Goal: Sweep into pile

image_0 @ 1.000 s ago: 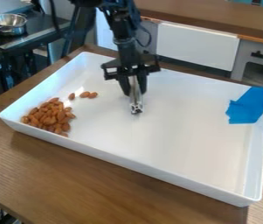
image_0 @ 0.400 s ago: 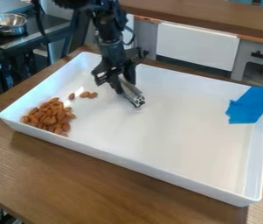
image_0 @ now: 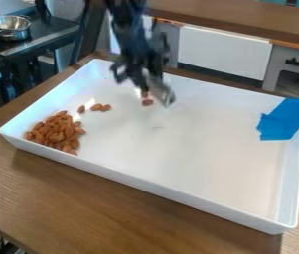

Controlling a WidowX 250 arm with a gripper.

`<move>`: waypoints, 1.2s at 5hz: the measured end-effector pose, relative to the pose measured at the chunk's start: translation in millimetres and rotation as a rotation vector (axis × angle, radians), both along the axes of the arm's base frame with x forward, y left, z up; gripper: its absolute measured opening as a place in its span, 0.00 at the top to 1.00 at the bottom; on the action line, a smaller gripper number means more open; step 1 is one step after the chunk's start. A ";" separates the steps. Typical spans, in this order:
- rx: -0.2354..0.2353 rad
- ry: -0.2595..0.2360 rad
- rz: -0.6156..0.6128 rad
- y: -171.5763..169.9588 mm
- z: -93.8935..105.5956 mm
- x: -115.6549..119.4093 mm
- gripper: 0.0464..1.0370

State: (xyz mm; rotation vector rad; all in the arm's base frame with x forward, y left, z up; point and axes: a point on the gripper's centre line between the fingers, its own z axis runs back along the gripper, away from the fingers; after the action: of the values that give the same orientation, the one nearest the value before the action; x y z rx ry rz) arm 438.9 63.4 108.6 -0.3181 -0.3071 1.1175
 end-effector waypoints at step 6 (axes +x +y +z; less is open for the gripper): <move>0.081 0.051 -0.054 -25.9 -29.4 5.4 0.66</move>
State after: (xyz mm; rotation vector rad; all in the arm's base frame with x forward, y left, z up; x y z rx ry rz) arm 444.3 37.5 79.3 -0.2247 -0.2962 1.0559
